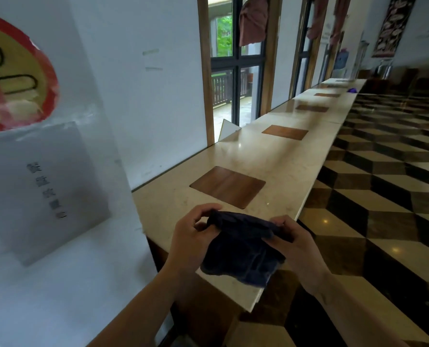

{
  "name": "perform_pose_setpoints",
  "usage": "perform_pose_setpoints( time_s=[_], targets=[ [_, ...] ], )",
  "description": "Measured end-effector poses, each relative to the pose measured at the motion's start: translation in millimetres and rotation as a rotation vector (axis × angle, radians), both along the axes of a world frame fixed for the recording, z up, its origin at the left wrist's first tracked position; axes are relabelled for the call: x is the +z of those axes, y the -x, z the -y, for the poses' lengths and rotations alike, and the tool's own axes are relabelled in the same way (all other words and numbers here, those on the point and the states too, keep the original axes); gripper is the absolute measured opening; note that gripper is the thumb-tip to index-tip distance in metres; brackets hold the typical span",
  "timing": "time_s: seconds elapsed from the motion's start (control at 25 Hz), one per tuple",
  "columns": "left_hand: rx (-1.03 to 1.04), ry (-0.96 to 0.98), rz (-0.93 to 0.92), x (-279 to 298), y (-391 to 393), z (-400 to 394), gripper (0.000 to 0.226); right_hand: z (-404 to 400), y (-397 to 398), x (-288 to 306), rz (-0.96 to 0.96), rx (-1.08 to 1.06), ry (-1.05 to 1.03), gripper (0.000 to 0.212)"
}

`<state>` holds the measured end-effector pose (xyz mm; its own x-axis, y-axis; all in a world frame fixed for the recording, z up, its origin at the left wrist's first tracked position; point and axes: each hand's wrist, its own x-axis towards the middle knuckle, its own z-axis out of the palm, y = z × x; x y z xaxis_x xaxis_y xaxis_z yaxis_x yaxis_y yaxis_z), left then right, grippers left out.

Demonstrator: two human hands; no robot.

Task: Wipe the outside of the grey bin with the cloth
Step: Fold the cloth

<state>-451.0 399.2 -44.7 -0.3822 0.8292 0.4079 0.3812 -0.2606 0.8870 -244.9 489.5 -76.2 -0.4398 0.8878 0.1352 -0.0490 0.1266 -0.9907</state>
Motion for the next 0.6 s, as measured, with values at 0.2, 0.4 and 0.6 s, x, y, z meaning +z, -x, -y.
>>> perform_pose_setpoints(
  time_s=[0.2,0.4,0.6],
  targets=[
    [0.137,0.127,0.114,-22,-8,-58,0.030,-76,0,-1,0.086,0.030,-0.037,0.024],
    [0.176,0.220,0.212,-54,-5,-85,0.027,-115,13,-35,0.207,0.055,-0.025,0.017],
    [0.188,0.325,0.239,-104,-2,-100,0.024,-126,20,-76,0.314,0.059,0.005,0.021]
  ],
)
